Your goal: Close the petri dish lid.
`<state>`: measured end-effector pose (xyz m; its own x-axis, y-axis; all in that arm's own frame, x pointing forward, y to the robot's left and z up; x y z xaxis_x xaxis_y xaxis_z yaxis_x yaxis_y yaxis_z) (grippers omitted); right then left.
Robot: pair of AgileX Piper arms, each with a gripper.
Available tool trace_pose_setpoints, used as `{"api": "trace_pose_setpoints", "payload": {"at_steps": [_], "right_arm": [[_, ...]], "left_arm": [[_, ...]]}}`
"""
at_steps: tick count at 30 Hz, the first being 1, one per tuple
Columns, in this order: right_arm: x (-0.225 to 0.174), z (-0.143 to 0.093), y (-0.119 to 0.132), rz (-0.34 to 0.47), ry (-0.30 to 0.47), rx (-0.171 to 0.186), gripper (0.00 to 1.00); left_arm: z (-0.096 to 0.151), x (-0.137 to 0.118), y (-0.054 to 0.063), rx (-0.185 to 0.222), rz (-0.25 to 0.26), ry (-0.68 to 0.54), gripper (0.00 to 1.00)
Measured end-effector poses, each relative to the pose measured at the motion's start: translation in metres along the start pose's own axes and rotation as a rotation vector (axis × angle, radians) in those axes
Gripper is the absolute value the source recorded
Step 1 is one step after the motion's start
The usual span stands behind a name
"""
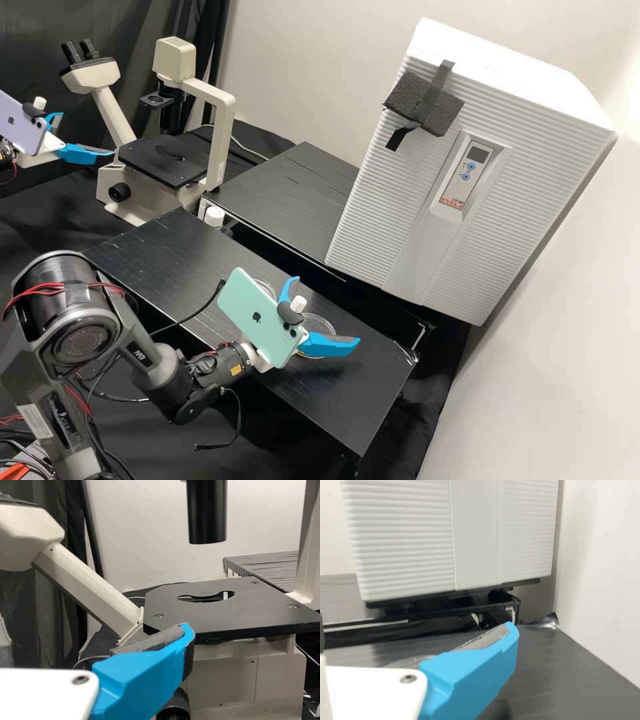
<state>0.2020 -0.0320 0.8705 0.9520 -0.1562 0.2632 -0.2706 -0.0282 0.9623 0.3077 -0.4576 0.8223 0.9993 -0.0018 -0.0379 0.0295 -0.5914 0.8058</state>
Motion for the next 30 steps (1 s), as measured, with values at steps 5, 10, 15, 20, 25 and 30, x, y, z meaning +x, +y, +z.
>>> {"api": "trace_pose_setpoints", "payload": {"at_steps": [5, 10, 15, 20, 25, 30], "right_arm": [[-0.005, 0.005, -0.005, -0.02, -0.02, 0.005, 1.0], [-0.006, 0.01, -0.01, -0.041, -0.045, 0.011, 1.0], [-0.007, 0.011, -0.012, -0.042, -0.044, 0.005, 1.0], [-0.01, 0.012, -0.013, -0.047, -0.048, -0.012, 1.0], [-0.016, 0.013, -0.012, -0.04, -0.055, -0.05, 1.0], [-0.022, 0.014, -0.01, -0.029, -0.064, -0.069, 1.0]], "left_arm": [[0.0, 0.0, 0.0, 0.0, 0.0, 0.0, 1.0], [0.0, 0.0, 0.0, 0.0, 0.0, 0.0, 1.0], [0.0, 0.0, 0.0, 0.0, 0.0, 0.0, 1.0], [0.0, 0.0, 0.0, 0.0, 0.0, 0.0, 1.0], [0.0, 0.0, 0.0, 0.0, 0.0, 0.0, 1.0], [0.0, 0.0, 0.0, 0.0, 0.0, 0.0, 1.0]]}}
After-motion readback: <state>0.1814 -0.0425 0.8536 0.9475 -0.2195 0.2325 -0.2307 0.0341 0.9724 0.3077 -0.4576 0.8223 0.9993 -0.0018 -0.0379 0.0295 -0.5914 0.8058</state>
